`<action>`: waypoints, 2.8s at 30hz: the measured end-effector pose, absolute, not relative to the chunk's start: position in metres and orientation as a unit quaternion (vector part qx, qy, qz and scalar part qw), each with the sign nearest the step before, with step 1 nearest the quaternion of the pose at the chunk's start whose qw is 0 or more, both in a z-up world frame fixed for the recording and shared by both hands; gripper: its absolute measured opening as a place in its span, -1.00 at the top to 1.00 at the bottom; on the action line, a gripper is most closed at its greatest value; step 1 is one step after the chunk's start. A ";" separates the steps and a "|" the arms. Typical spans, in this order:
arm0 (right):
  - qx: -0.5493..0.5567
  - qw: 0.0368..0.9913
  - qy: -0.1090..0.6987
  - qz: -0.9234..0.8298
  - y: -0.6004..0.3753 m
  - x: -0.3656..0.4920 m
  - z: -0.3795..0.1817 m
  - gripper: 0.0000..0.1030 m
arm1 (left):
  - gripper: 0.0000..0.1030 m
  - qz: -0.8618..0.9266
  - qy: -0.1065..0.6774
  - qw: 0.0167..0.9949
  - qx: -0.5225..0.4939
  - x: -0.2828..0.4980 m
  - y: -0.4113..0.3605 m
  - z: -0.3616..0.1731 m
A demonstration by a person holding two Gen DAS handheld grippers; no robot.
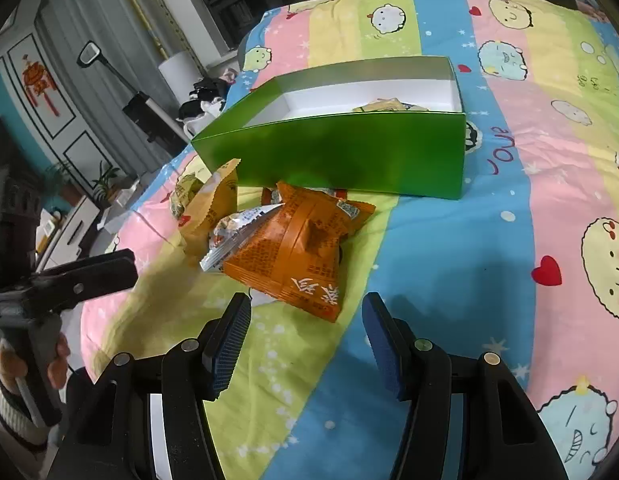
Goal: Organize snacks
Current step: 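Withdraw the left tool from the box toward the orange chip bag, then close the left tool on the orange chip bag and lift it, then carry the orange chip bag with the left tool over the green box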
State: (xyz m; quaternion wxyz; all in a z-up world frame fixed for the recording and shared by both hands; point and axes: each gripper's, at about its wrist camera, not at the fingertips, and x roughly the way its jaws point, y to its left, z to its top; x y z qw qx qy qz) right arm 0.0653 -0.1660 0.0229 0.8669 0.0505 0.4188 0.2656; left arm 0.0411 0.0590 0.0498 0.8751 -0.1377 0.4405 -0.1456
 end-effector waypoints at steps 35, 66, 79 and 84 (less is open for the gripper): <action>0.088 0.855 0.416 0.299 -0.169 0.082 -0.001 -0.14 | -0.50 -0.277 0.458 0.841 -0.077 0.103 -0.036 0.050; 0.071 0.870 0.350 0.340 -0.165 0.053 0.029 0.56 | 0.27 -0.227 0.439 0.868 -0.037 0.083 -0.033 0.068; 0.051 0.891 0.295 0.342 -0.169 0.033 0.069 0.56 | 0.26 -0.234 0.384 0.893 -0.023 0.064 -0.038 0.109; 0.047 0.894 0.284 0.343 -0.168 0.029 0.077 0.56 | 0.26 -0.234 0.370 0.899 -0.023 0.059 -0.036 0.118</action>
